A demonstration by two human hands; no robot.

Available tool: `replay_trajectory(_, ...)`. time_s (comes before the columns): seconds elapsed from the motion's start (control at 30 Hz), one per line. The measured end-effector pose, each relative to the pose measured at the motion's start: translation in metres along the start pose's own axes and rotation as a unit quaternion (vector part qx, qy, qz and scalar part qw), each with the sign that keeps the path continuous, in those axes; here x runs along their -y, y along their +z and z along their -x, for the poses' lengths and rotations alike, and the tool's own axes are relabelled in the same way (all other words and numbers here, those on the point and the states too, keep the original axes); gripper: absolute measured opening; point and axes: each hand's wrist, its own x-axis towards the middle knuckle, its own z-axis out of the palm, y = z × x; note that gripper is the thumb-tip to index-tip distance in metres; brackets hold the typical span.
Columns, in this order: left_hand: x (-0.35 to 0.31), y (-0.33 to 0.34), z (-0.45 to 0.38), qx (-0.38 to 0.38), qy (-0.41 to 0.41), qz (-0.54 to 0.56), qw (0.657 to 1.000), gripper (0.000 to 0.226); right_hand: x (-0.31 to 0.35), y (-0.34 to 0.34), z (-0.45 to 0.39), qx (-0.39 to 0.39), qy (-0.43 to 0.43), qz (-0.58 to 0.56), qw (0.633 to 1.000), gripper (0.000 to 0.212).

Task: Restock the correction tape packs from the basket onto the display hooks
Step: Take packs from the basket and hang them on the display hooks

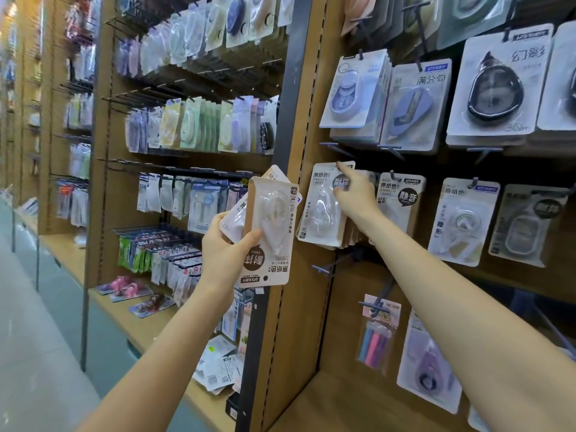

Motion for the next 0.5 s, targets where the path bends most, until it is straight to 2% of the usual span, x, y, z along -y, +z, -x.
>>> replay_trajectory(0.3, -0.001, -0.002, -0.002, 0.007, 0.006, -0.017, 1.000, 0.033, -0.013, 0.012, -0.004, -0.027, 0.018, -0.045, 0.998, 0.058)
replay_trajectory(0.5, -0.001, 0.002, -0.001, 0.008, 0.015, -0.029, 0.999, 0.036, -0.012, 0.005, -0.001, -0.033, 0.069, -0.175, 0.982, 0.059)
